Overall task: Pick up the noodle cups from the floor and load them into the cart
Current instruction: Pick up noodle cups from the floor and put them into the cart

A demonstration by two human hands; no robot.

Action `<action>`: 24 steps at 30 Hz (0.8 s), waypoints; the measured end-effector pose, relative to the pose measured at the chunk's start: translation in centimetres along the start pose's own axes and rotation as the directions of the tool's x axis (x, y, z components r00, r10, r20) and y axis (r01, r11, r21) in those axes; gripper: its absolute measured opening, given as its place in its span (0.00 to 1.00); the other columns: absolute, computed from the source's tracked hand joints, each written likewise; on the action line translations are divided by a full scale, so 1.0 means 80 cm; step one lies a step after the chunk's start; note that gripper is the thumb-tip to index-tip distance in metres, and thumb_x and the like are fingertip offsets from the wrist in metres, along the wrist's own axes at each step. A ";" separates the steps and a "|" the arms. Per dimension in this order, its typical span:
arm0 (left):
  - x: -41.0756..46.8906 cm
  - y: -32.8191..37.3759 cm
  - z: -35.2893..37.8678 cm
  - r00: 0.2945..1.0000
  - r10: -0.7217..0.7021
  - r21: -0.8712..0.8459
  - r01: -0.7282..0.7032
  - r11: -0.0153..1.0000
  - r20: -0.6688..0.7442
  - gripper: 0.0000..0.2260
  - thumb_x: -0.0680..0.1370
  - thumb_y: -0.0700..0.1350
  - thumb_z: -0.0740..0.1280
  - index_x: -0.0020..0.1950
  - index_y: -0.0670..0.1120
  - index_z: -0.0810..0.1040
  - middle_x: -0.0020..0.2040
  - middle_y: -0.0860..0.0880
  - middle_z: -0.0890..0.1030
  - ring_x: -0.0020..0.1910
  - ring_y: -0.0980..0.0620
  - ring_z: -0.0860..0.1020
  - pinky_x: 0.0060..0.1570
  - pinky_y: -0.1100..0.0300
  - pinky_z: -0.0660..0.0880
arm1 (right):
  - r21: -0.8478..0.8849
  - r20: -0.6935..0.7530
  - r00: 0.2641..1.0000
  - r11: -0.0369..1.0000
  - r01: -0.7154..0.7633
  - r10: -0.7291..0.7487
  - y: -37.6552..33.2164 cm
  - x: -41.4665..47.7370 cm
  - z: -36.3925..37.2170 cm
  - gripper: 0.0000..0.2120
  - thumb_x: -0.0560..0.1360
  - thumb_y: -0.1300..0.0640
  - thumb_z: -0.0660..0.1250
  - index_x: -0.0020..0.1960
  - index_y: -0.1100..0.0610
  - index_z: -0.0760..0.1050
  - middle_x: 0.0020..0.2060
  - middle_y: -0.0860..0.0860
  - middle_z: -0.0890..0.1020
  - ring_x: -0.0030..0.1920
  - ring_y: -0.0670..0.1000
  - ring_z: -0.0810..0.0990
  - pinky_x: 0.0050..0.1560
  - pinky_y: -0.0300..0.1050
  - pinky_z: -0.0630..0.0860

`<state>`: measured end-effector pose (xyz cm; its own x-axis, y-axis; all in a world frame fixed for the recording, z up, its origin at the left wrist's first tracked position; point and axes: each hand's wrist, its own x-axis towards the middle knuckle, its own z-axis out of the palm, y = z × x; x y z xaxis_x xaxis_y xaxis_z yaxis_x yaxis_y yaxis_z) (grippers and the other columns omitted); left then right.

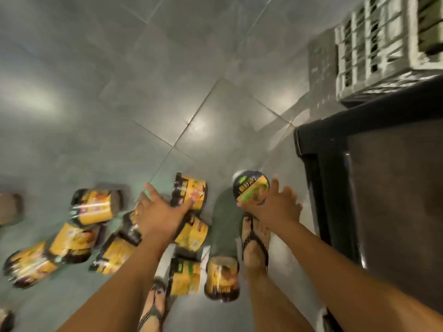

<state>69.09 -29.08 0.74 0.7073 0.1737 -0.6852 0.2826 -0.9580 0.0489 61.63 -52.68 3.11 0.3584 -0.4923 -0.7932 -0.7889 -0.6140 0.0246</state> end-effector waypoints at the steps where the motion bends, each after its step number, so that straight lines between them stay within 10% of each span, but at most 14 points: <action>1: 0.025 0.006 0.019 0.999 -0.016 -0.018 0.016 1.000 -0.027 0.58 0.64 0.77 0.62 0.79 0.42 0.42 0.78 0.37 0.53 0.76 0.39 0.55 0.73 0.45 0.57 | 0.004 0.008 1.000 1.000 -0.015 0.015 -0.006 0.029 0.015 0.62 0.59 0.22 0.65 0.78 0.52 0.40 0.73 0.62 0.58 0.73 0.63 0.57 0.68 0.61 0.59; 8: 0.111 0.013 0.100 0.980 -0.201 -0.194 0.198 0.961 0.005 0.59 0.59 0.81 0.62 0.76 0.40 0.57 0.75 0.36 0.62 0.72 0.35 0.63 0.69 0.40 0.63 | 0.297 -0.008 0.990 0.946 -0.132 0.141 -0.023 0.107 0.095 0.69 0.56 0.23 0.69 0.76 0.52 0.29 0.75 0.62 0.52 0.74 0.63 0.54 0.67 0.66 0.59; 12: 0.094 0.027 0.113 0.996 -0.017 -0.097 0.009 0.995 -0.085 0.46 0.67 0.73 0.66 0.76 0.47 0.62 0.76 0.36 0.59 0.72 0.34 0.63 0.70 0.43 0.63 | 0.356 -0.064 0.989 0.929 -0.103 0.135 -0.021 0.111 0.105 0.68 0.59 0.27 0.72 0.76 0.52 0.28 0.73 0.63 0.54 0.72 0.63 0.57 0.66 0.63 0.63; 18: 0.050 0.051 0.134 0.924 0.366 0.108 -0.355 0.929 -0.108 0.36 0.74 0.70 0.56 0.77 0.52 0.62 0.79 0.39 0.50 0.77 0.37 0.50 0.73 0.40 0.52 | 0.262 -0.163 0.987 0.964 0.042 0.001 -0.009 0.115 0.105 0.65 0.61 0.31 0.73 0.76 0.50 0.29 0.73 0.65 0.50 0.73 0.65 0.55 0.71 0.57 0.58; 24: 0.023 0.055 0.148 0.979 0.205 0.071 -0.205 0.976 0.012 0.35 0.74 0.72 0.54 0.77 0.65 0.46 0.77 0.43 0.33 0.75 0.36 0.33 0.71 0.35 0.39 | 0.090 -0.171 0.984 0.994 0.058 -0.042 0.009 0.114 0.109 0.67 0.56 0.21 0.66 0.72 0.45 0.23 0.75 0.64 0.46 0.74 0.66 0.52 0.69 0.63 0.60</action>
<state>63.97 -35.66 -8.89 0.7423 -0.0289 -0.6694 0.0845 -0.9870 0.1364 59.95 -52.24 -9.44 0.4716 -0.5642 -0.6777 -0.8082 -0.5839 -0.0762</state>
